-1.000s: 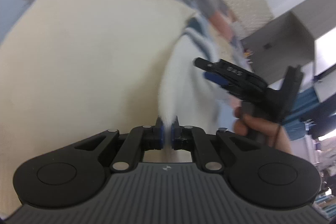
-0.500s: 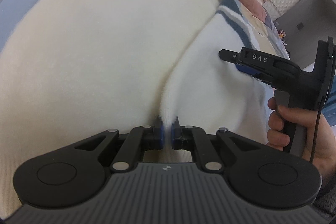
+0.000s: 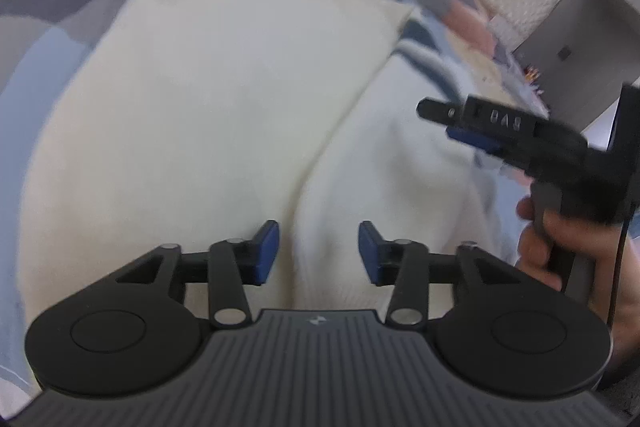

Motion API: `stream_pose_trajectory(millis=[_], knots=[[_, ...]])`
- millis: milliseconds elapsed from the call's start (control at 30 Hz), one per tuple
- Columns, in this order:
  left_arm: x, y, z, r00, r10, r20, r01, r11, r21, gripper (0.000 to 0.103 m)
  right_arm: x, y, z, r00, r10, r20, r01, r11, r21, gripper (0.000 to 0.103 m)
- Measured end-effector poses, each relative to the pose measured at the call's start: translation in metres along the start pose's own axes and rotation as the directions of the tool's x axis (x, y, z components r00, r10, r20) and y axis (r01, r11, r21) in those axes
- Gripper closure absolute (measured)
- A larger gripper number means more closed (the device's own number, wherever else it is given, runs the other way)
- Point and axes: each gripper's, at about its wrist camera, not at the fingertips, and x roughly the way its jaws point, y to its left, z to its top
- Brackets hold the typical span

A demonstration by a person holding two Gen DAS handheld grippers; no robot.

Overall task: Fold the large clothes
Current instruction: 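Open the left gripper and release the folded edge, then move the left gripper to the striped sleeve cuff and grasp it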

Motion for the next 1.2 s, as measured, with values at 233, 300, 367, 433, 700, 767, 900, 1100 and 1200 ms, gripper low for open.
stream_pose_trajectory(millis=[233, 300, 367, 433, 700, 767, 900, 1100, 1200], knots=[[-0.04, 0.036, 0.035, 0.988, 0.081, 0.131, -0.066, 0.991, -0.119, 0.046, -0.023, 0.022, -0.014, 0.999, 0.052, 0.005, -0.052, 0.997, -0.048, 0.049], [-0.055, 0.056, 0.054, 0.979, 0.114, 0.171, -0.084, 0.982, -0.172, 0.046, -0.023, 0.026, -0.016, 0.997, 0.072, -0.005, -0.072, 0.996, -0.055, 0.049], [-0.069, 0.079, 0.073, 0.967, 0.145, 0.21, -0.097, 0.97, -0.224, 0.038, -0.021, 0.031, -0.018, 0.996, 0.09, -0.015, -0.091, 0.994, -0.063, 0.049], [-0.083, 0.109, 0.094, 0.947, 0.195, 0.254, -0.124, 0.955, -0.271, 0.037, -0.018, 0.034, -0.019, 0.995, 0.094, -0.026, -0.095, 0.992, -0.079, 0.049], [-0.125, 0.265, 0.153, 0.886, 0.309, 0.347, -0.066, 0.823, -0.564, 0.034, 0.001, 0.042, -0.023, 0.994, 0.092, -0.061, -0.099, 0.989, -0.11, 0.018], [-0.125, 0.306, 0.163, 0.884, 0.288, 0.369, 0.001, 0.786, -0.618, 0.032, 0.006, 0.043, -0.023, 0.994, 0.079, -0.07, -0.088, 0.988, -0.126, 0.018], [-0.112, 0.366, 0.18, 0.867, 0.246, 0.434, 0.128, 0.731, -0.67, 0.032, 0.019, 0.044, -0.022, 0.993, 0.054, -0.107, -0.064, 0.993, -0.097, 0.018], [-0.069, 0.428, 0.224, 0.833, 0.216, 0.509, 0.257, 0.664, -0.703, 0.032, 0.038, 0.056, -0.011, 0.995, 0.003, -0.098, -0.013, 0.995, -0.096, 0.018], [-0.047, 0.451, 0.245, 0.826, 0.246, 0.506, 0.275, 0.609, -0.744, 0.032, 0.05, 0.063, -0.006, 0.996, -0.021, -0.092, 0.011, 0.994, -0.113, 0.018]])
